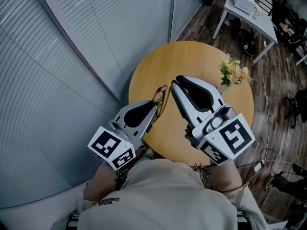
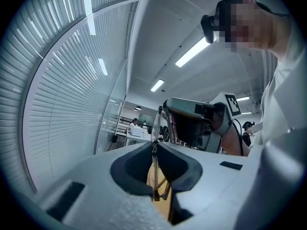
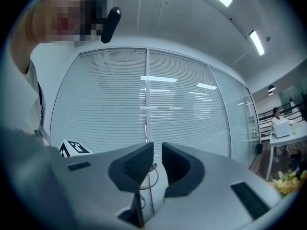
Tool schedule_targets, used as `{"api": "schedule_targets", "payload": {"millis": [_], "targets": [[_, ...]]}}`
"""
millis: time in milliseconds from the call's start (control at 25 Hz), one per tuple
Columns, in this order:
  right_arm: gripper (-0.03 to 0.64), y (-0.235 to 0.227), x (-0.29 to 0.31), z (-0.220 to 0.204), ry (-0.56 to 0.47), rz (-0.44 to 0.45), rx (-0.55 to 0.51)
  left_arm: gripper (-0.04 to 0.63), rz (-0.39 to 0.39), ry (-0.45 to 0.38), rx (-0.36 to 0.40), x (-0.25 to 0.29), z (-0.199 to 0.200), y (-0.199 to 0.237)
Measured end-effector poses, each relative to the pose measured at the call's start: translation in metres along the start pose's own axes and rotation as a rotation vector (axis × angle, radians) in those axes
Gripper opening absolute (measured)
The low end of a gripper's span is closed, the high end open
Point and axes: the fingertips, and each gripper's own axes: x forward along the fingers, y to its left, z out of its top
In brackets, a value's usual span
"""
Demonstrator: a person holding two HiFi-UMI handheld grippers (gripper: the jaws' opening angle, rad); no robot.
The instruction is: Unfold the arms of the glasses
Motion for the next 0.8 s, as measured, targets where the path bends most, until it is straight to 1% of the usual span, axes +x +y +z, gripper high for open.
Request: {"api": "schedule_targets", "payload": {"millis": [160, 320, 680, 800], "targets": [[0.037, -0.002, 0.008, -0.009, 0.028, 0.009, 0.008, 0.044, -0.012, -0.003, -0.001, 0.003, 0.002, -0.002], [0.037, -0.007, 0.011, -0.018, 0.051, 0.004, 0.005, 0.044, 0.0, -0.006, -0.005, 0.006, 0.001, 0.003], [0.035, -0.021, 0.005, -0.031, 0.07, -0.032, 0.0, 0.044, 0.092, -0.046, -0.041, 0.001, 0.005, 0.03], [0.036, -0.021, 0.001, -0.033, 0.079, -0.036, -0.018, 0.044, 0.123, -0.062, -0.056, -0.001, 0.009, 0.04]]}}
